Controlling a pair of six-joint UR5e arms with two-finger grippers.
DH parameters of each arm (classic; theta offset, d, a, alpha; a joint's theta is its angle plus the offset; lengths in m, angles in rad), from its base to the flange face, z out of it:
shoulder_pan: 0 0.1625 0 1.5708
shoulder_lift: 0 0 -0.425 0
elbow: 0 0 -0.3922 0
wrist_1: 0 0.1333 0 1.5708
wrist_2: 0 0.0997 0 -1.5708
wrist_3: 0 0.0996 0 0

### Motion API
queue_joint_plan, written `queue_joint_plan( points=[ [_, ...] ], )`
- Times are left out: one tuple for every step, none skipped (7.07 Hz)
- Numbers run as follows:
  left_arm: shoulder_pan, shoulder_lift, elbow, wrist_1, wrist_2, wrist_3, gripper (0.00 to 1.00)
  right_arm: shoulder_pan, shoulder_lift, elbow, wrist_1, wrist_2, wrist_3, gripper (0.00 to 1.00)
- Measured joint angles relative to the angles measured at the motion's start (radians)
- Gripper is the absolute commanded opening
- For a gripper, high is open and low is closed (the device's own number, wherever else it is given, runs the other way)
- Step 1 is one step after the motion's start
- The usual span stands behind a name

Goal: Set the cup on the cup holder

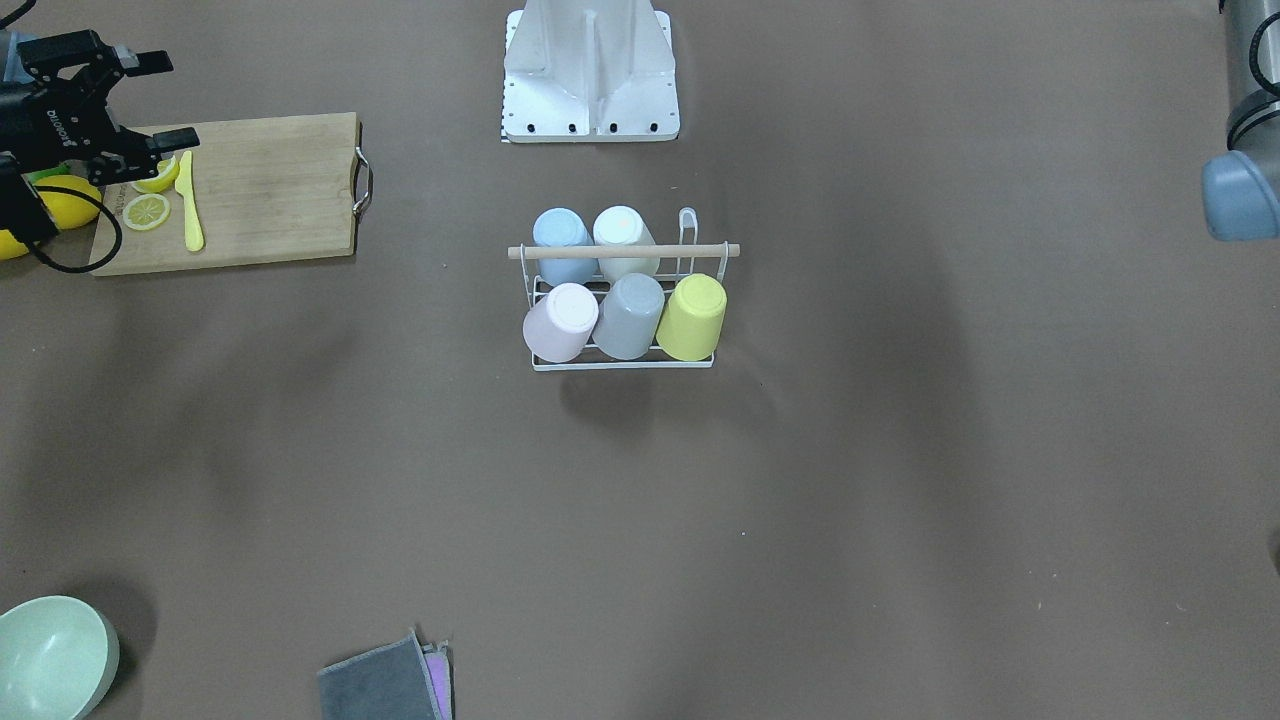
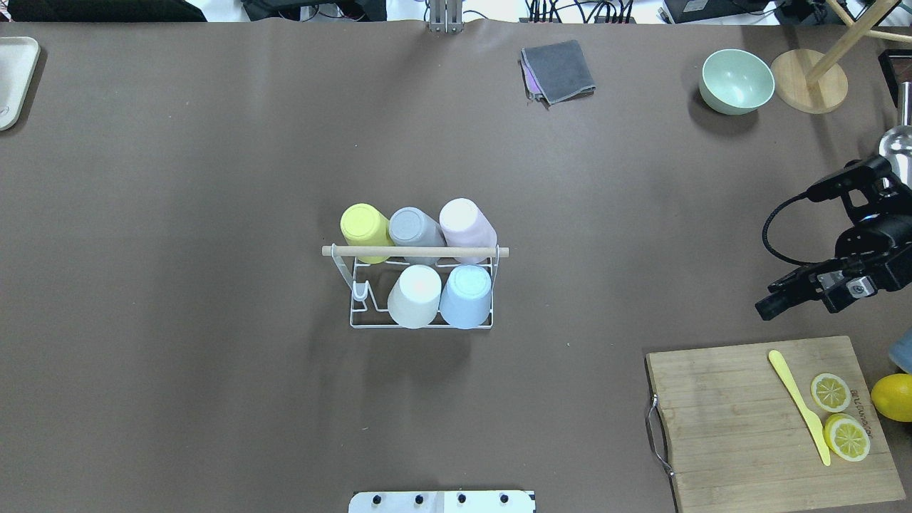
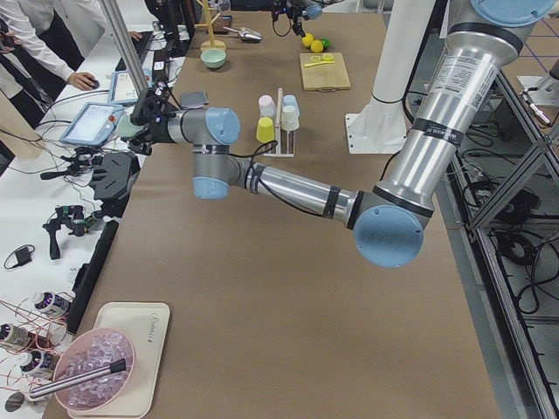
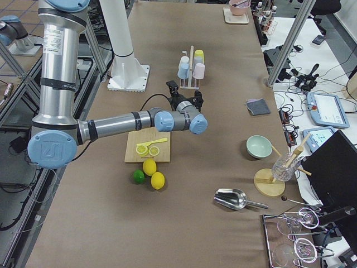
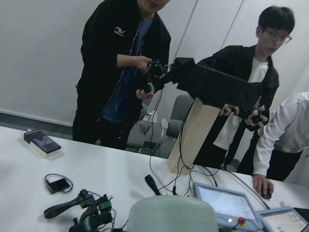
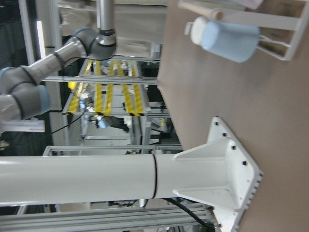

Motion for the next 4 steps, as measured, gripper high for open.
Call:
queue_joint_plan(
  points=[
    [0.043, 0.014, -0.037, -0.051, 0.069, -0.004, 0.0, 0.03, 0.003, 0.031, -0.1, -0.087, 0.014, 0.98],
    [0.094, 0.021, -0.084, -0.073, 0.137, -0.002, 0.0, 0.055, 0.005, 0.05, -0.174, -0.153, 0.037, 0.98],
    [0.144, 0.023, -0.123, -0.081, 0.201, 0.004, 0.0, 0.077, 0.009, 0.062, -0.203, -0.218, 0.08, 0.97],
    [0.199, 0.023, -0.17, -0.084, 0.267, 0.014, 0.0, 0.097, 0.015, 0.074, -0.214, -0.295, 0.119, 0.96]
  ],
)
